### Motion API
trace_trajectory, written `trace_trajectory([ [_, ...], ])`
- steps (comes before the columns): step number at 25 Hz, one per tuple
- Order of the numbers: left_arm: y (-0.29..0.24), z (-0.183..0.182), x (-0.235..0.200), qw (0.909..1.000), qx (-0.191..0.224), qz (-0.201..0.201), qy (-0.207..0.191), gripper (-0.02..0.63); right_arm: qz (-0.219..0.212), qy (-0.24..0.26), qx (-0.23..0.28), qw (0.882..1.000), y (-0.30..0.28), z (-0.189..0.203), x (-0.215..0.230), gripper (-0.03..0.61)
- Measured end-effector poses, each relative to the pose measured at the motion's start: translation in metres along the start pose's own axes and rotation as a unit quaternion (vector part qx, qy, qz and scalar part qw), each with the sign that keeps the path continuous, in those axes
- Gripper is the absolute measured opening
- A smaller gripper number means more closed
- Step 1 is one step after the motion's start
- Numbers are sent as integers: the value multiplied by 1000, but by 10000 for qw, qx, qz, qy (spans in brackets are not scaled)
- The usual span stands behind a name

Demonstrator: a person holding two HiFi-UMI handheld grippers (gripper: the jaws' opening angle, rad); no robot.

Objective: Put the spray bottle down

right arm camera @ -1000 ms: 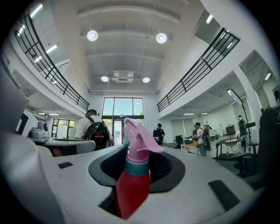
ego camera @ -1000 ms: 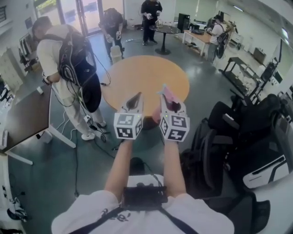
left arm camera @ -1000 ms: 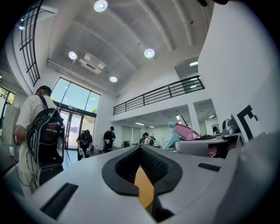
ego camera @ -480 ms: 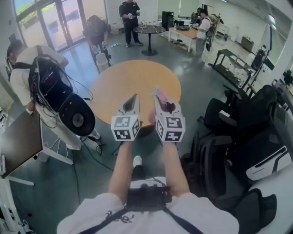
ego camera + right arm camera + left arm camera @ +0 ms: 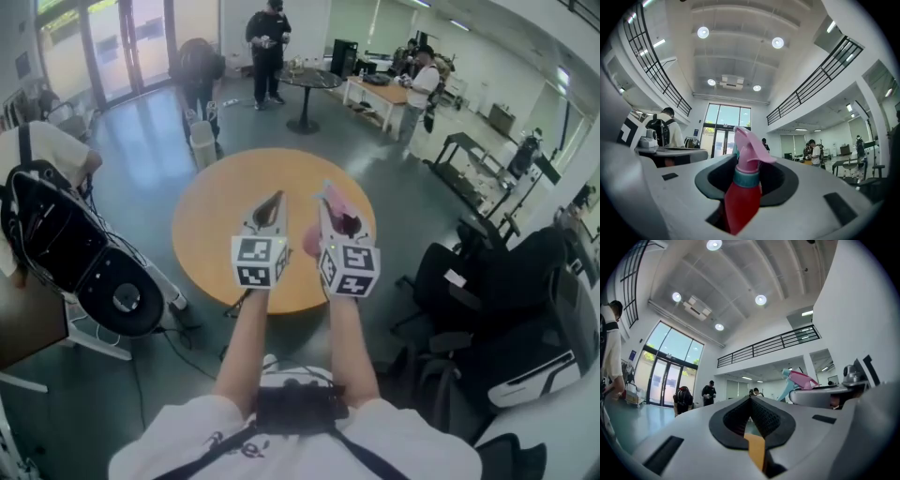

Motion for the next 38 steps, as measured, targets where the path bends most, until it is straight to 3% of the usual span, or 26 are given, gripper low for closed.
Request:
trace_trajectory([
  [8, -72, -4, -76, 9997, 82, -70, -215, 11, 318, -123, 23, 9994, -108, 17, -1, 161],
  [14, -99, 18, -82, 9997, -44, 237, 5, 11, 414, -45, -278, 9987, -130, 48, -3, 161],
  [19, -140, 36, -91, 9996, -72, 254, 101, 11, 416, 20, -370, 9984, -163, 73, 13, 161],
  [29, -216, 69, -113, 9994, -304, 1, 133, 11, 327, 96, -599, 9976, -234, 118, 43, 163],
  [38, -279, 126, -144, 9959, -807, -303, 271, 11, 118, 91, -1010, 9948, -297, 175, 56, 163],
])
Point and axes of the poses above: the fingertips, and each gripper's own axes: y backward along the fingers, x to its right, z out of its underside, the point moved 4 cm from there along y, backward along the fingers, and after that the axes turned 12 degrees about y, right-handed, at the moved point
